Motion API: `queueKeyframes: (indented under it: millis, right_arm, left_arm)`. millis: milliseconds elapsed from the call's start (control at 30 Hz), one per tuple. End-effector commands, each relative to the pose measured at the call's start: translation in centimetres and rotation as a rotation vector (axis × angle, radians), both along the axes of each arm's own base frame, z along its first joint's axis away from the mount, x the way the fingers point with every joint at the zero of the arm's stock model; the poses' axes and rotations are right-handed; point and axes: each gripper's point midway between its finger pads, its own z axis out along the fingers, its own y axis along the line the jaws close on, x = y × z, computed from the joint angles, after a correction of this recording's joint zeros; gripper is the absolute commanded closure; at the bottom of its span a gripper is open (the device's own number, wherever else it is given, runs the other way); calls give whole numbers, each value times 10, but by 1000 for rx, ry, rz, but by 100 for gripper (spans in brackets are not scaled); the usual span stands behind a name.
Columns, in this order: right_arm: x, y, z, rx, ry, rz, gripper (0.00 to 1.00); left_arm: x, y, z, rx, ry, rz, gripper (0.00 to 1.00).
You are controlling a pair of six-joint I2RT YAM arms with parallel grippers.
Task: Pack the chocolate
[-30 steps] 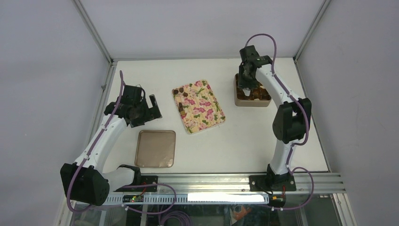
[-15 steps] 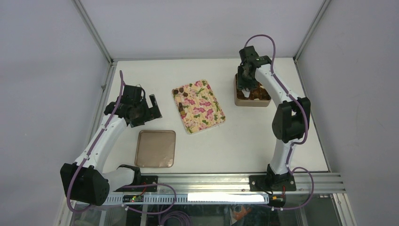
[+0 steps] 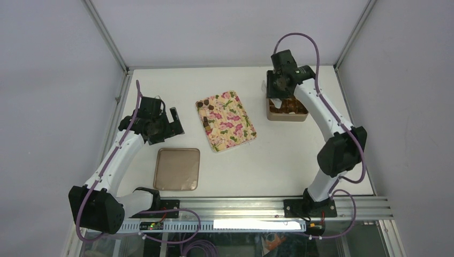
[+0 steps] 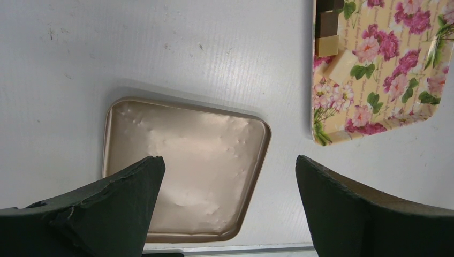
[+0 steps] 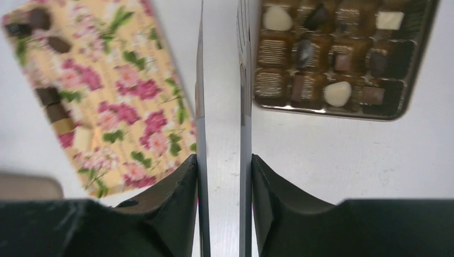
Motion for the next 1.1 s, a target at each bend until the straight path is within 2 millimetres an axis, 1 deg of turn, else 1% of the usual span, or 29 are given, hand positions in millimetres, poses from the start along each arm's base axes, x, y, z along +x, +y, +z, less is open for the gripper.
queueKeyframes:
  millis: [0,100,167,200,300,467,567,733,900,1067]
  right_arm:
    - [-31,64,41,104,-114,156,61]
    - [-57,104,25,85,-75,278,61]
    - [-70,124,11,50,-58,347,60]
    - [-76,132,0,33,-33,376,61]
    - [-89,150,-18,8,20,432,61]
    - [-106,173,-33,9,82,455,60]
    - [-113,184,-36,31,91,444,59]
    - [-123,196,-41,84,114,406,56]
    - [-128,199,-50,72,140,395,55]
    - [-132,199,-56,7,146,406,54]
  left_arm:
    - [12,0,23,-24,-87,9,1]
    - [11,0,25,-24,-93,9,1]
    - [11,1,27,-24,-104,8,1]
    - [10,1,28,-24,-107,8,1]
    - [7,3,30,-18,-110,10,1]
    - [3,5,30,-13,-112,17,1]
    - [2,4,30,-19,-112,19,1]
    - [2,3,31,-22,-112,14,1]
    - [1,4,31,-19,-110,10,1]
    - [-1,4,30,-18,-108,10,1]
